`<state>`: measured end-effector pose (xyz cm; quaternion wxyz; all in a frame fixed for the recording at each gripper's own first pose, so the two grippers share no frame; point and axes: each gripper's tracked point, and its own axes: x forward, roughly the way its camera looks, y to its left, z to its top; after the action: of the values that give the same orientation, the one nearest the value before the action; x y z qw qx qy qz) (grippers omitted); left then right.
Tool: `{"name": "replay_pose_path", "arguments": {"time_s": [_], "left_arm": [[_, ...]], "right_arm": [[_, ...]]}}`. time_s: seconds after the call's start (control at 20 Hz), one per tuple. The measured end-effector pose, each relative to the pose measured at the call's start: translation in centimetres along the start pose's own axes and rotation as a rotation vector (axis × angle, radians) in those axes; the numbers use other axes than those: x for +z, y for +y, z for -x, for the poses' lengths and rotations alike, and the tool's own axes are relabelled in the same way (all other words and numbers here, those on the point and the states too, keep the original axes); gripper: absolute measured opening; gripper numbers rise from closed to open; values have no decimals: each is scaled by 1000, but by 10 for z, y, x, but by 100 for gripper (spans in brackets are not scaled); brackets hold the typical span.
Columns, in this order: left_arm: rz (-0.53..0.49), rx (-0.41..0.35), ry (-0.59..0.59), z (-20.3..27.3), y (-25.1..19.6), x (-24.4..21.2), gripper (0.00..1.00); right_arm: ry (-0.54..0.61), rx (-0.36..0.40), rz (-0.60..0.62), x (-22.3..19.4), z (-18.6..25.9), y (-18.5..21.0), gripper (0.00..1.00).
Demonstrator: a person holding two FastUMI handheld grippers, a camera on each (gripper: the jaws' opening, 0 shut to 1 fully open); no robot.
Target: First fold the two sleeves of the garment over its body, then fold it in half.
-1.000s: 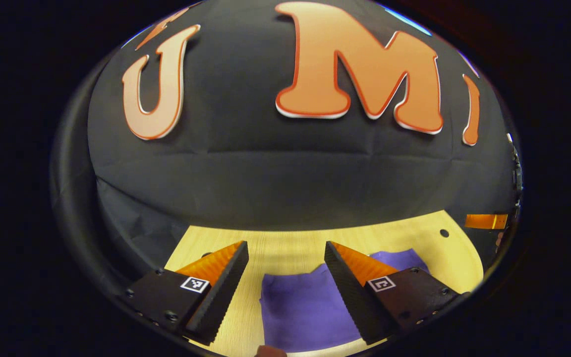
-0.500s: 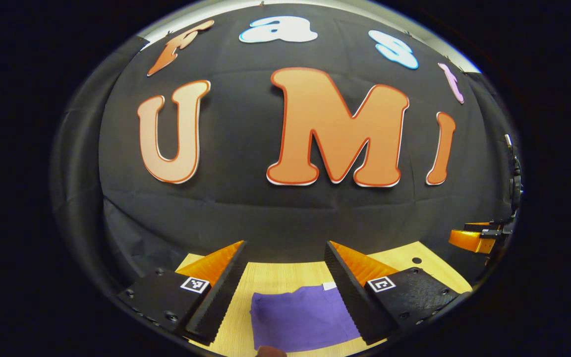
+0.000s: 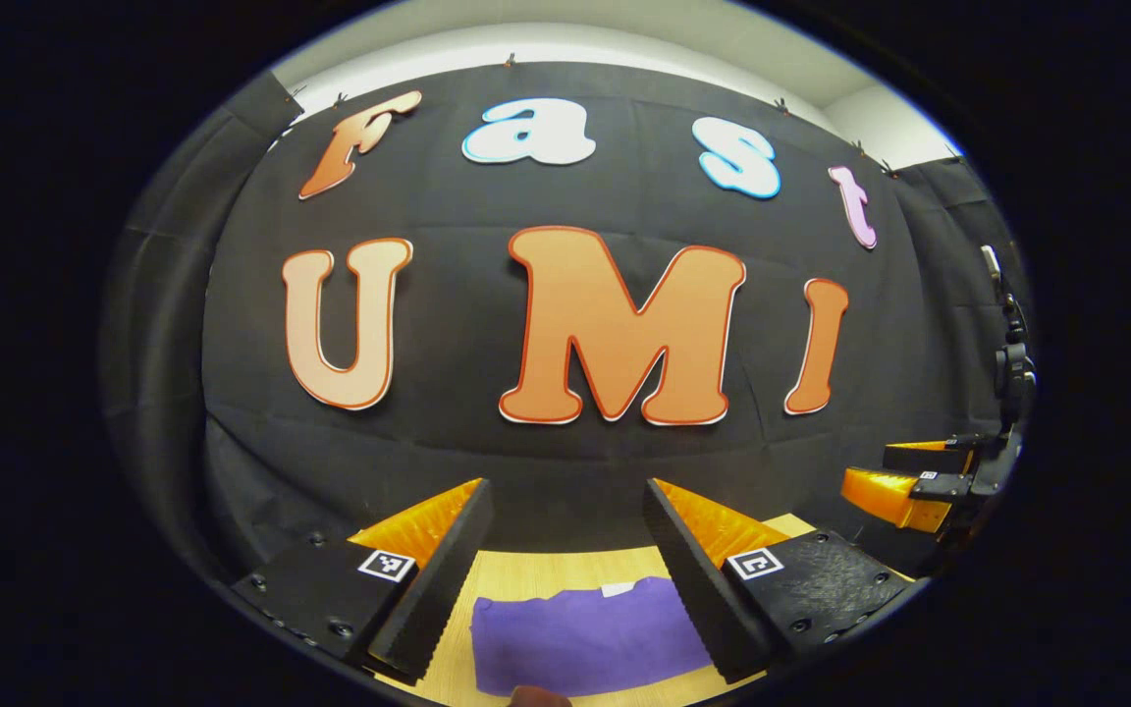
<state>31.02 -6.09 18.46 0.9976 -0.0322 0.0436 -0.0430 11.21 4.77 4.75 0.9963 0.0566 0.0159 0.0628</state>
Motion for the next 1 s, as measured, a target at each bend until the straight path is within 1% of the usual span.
{"name": "replay_pose_path", "arguments": {"time_s": [0.05,0.1,0.2,0.25,0.3,0.35,0.4,0.45,0.5,0.55,0.65,0.7,0.75,0.9,1.0], "left_arm": [[-12,-6,-20,7,-5,0,100],[-31,-13,-34,13,-10,3,100],[-54,-15,-83,23,-16,8,99],[-47,-7,-95,27,-20,4,100],[-25,-17,-108,32,-24,0,99],[-5,-38,-119,38,-32,-5,100],[2,-33,-120,43,-33,-10,100],[-8,-20,-113,48,-30,-17,100],[-21,-8,-103,51,-28,-23,100],[-32,-2,-97,54,-28,-26,100],[-41,25,-90,62,-28,-30,100],[-37,51,-90,66,-23,-31,100],[-28,60,-96,69,-25,-31,99],[-21,86,-67,78,-24,-42,100],[-43,133,-70,83,-18,-43,99]], "right_arm": [[-8,3,8,1,3,3,100],[-17,8,9,2,7,7,96],[-33,20,0,3,13,14,96],[-43,20,-6,3,17,16,96],[-65,46,-14,4,21,23,96],[-97,68,-20,6,25,29,96],[-108,78,-19,4,28,33,96],[-105,79,-7,-4,32,33,95],[-101,79,5,-10,33,32,100],[-93,82,15,-16,36,33,96],[-72,93,5,-26,43,34,96],[-68,106,-7,-30,45,35,96],[-64,116,-3,-36,48,35,96],[-31,112,14,-54,57,26,96],[-24,124,15,-58,61,23,96]]}}
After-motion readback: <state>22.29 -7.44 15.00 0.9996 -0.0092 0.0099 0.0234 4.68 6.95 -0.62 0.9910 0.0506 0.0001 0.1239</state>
